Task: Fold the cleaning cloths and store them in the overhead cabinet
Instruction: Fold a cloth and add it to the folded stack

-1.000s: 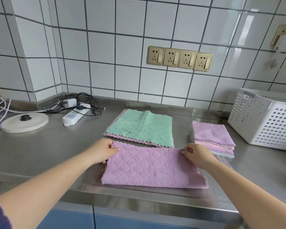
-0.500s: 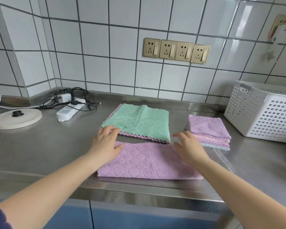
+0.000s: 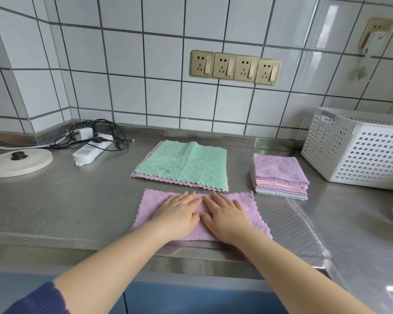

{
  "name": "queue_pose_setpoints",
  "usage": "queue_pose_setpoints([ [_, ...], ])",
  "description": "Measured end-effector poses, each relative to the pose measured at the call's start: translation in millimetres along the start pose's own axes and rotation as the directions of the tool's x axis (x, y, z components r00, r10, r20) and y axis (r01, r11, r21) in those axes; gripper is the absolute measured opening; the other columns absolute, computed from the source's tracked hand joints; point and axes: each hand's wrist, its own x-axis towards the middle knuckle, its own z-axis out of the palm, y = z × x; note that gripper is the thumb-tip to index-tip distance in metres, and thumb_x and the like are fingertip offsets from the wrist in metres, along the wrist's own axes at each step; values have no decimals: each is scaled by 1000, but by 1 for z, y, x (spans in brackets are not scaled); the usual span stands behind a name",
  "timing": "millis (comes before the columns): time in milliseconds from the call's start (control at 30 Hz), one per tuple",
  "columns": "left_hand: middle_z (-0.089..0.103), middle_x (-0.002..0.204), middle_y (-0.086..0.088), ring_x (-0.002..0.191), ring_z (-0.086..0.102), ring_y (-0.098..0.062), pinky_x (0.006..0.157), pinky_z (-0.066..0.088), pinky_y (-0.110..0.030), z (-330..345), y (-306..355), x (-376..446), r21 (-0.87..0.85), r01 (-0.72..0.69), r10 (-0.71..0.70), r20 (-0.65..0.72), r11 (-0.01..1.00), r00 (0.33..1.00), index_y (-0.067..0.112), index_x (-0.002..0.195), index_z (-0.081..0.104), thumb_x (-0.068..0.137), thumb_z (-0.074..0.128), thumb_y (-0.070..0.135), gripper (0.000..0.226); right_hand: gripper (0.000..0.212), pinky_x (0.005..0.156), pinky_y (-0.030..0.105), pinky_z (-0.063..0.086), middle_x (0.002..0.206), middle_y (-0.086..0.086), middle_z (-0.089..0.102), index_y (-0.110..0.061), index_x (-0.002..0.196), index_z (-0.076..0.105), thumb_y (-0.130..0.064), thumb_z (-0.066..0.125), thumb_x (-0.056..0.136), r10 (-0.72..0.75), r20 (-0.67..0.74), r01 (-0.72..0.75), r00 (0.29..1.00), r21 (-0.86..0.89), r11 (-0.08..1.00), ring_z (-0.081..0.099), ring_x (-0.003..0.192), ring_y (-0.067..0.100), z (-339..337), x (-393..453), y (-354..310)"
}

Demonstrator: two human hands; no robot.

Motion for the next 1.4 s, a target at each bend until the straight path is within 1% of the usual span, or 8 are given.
queue_pose_setpoints([
  [133,-2,159,3,146,-2,-14,120,0,-37,-5,-7,-2,39,82,-84,63,996,994,28,150,6,97,20,48,58,66,118,45,5,159,-1,10,-33,149,13,-64,21,92,52,47,-52,998,-2,999,4,147,16,-5,-3,5],
  [733,7,159,-2,146,5,-20,119,4,-40,-5,-23,-11,45,266,-267,22,963,963,30,149,13,92,17,63,66,74,117,52,6,160,-2,2,-33,150,8,-72,17,87,238,93,-239,967,-3,971,2,147,19,-16,-29,57],
  [800,15,158,-1,146,10,-18,119,7,-38,-8,-16,-16,48,210,-208,-51,977,977,28,147,24,95,24,54,58,71,117,53,6,160,-2,7,-32,149,13,-69,20,89,221,65,-222,973,2,975,5,147,19,-19,-34,59],
  [933,31,152,5,143,19,-12,117,7,-30,-15,32,-36,-95,-155,142,-126,983,982,26,138,43,98,38,33,42,54,117,52,10,157,-2,21,-32,145,29,-52,33,95,236,-61,-228,970,115,967,17,145,21,-27,-46,75],
  [1000,34,151,6,143,18,-12,118,2,-34,-13,64,-47,-52,-320,315,-87,946,945,28,135,48,96,40,39,40,49,116,51,15,153,0,29,-30,142,35,-47,35,97,266,-88,-249,960,167,954,26,141,22,-31,-55,87],
  [1067,35,149,5,144,16,-13,117,-2,-36,-7,86,-51,24,-399,400,-62,917,915,26,132,51,94,42,46,44,46,114,49,20,151,-2,34,-29,141,39,-43,37,97,268,-111,-241,957,209,948,31,138,21,-34,-61,97],
  [1233,22,155,-4,144,13,-21,118,3,-37,5,115,-42,29,-300,300,-28,954,953,21,139,39,89,40,60,63,45,114,46,23,151,-5,34,-29,140,42,-39,42,96,276,-153,-214,949,329,920,32,139,17,-40,-80,114],
  [1400,12,157,-5,144,10,-23,117,7,-46,8,132,-36,115,-219,220,11,969,976,25,146,23,86,25,71,75,46,114,43,24,152,-2,33,-27,141,41,-37,42,97,284,-108,-227,953,367,902,31,139,18,-41,-87,114],
])
